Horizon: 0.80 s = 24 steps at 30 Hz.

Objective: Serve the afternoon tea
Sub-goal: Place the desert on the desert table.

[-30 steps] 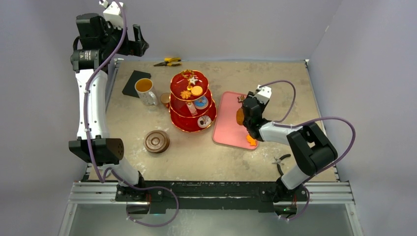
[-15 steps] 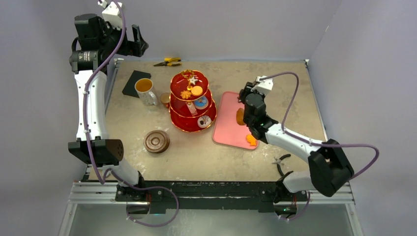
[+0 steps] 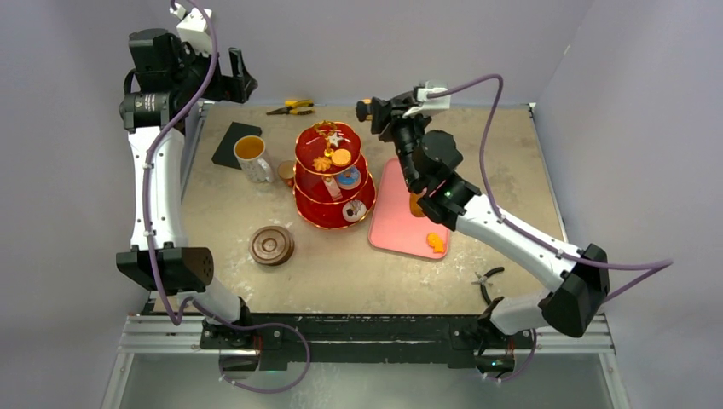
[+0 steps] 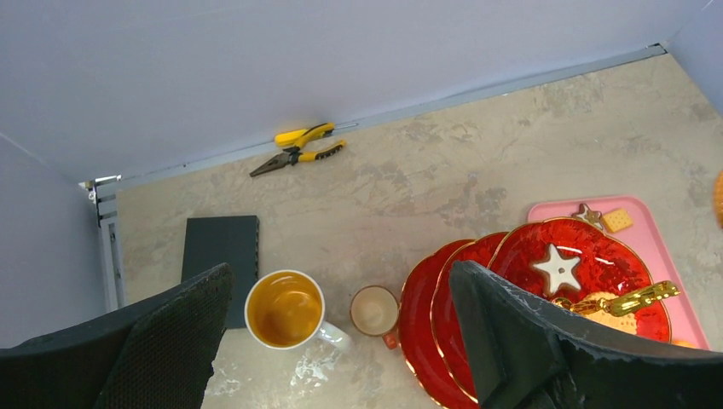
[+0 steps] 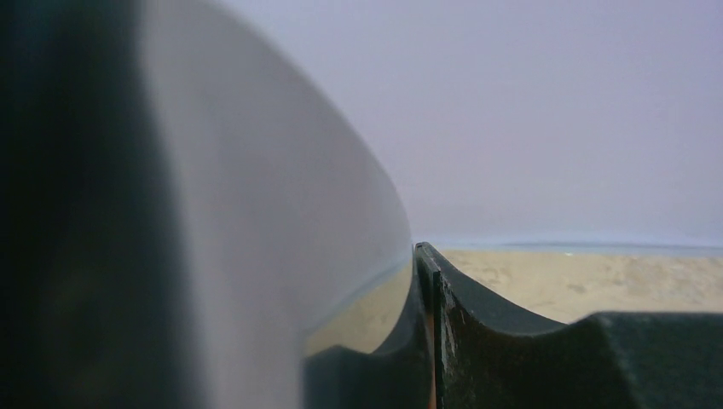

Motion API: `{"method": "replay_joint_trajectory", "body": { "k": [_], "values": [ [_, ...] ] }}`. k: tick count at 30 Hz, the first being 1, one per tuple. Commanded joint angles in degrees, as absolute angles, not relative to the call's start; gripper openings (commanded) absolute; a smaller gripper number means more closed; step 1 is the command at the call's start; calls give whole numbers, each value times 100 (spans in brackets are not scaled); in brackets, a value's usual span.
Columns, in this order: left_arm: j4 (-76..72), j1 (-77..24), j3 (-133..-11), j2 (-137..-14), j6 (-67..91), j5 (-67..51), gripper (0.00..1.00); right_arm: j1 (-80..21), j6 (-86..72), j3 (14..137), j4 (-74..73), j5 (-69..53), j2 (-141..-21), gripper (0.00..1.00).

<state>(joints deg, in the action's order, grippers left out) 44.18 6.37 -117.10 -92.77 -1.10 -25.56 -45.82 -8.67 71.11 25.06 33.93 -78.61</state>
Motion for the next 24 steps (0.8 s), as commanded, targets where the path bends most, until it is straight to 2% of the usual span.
{"method": "replay_joint_trajectory", "body": {
  "k": [1,10,17,24],
  "values": [
    [4250,719,-11697,-9005,-127,-2622,98,-4795,-586,7500,2374,2850,-8187,43],
    [4224,740,-11686,-8991,-91,-2682,98,-5030,-524,7523,2365,2654,-8481,44],
    [4219,738,-11696,-8984,-114,-2665,98,-5062,-479,7453,2371,2737,-8514,56],
    [4234,752,-11742,-8982,-123,-2657,98,-5060,-542,7143,2518,2804,-8317,64]
  ]
}}
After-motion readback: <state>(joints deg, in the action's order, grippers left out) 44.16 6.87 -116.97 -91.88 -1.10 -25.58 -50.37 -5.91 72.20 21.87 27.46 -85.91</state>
